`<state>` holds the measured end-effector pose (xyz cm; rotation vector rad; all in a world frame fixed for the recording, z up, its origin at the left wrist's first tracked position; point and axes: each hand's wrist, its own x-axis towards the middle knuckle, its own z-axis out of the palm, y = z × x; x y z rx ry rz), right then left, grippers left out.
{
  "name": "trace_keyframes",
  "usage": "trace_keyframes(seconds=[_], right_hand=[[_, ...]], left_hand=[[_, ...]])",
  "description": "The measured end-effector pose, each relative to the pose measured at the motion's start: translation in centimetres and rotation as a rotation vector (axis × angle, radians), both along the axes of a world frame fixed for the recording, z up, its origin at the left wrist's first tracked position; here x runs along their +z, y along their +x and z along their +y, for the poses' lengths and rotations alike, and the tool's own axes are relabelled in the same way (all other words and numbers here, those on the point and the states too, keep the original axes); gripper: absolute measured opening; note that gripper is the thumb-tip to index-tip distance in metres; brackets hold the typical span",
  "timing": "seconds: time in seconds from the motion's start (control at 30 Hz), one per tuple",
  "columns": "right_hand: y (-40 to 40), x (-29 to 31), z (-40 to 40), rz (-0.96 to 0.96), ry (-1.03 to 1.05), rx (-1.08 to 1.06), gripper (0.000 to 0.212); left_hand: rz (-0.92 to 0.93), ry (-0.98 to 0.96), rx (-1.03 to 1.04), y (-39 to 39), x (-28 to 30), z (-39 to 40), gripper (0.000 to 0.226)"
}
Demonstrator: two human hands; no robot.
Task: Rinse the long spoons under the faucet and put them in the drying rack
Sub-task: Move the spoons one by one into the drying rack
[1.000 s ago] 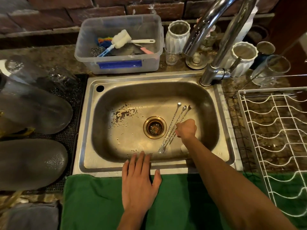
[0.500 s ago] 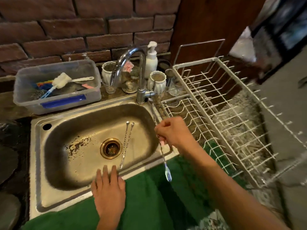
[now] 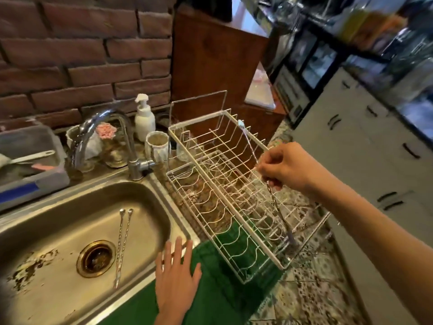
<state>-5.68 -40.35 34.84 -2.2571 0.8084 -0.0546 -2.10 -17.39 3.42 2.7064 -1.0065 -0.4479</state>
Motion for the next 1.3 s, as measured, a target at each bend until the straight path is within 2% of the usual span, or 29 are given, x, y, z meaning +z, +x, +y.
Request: trace_keyframes(seconds=[0.13, 0.27, 0.43, 0.67, 1.3], right_hand=[[1.7, -1.8, -2.6, 0.177, -0.196, 0.151, 0.014], [3.9, -4.3, -3.9, 0.291, -0.38, 0.251, 0.026], [4.9, -7.0, -4.7, 0.382, -0.406, 0.25, 0.024], [5.4, -6.9, -5.8, 0.465, -0.378, 0.244, 0.017], [5.1, -7.1, -5.2, 0.494, -0.397, 0.225, 0.016]], left_hand=[[0.009, 0.031, -0.008, 0.0, -1.0, 0.0, 0.074], [-0.003, 0.031, -0.001, 0.1, -1.7, -0.3, 0.074], [0.003, 0.031, -0.01, 0.3, -2.3, -0.3, 0.072], [-0.006, 0.027, 0.0, 0.2, -2.4, -0.3, 0.071], [-0.003, 0.009, 0.026, 0.0, -2.8, -0.1, 0.067]])
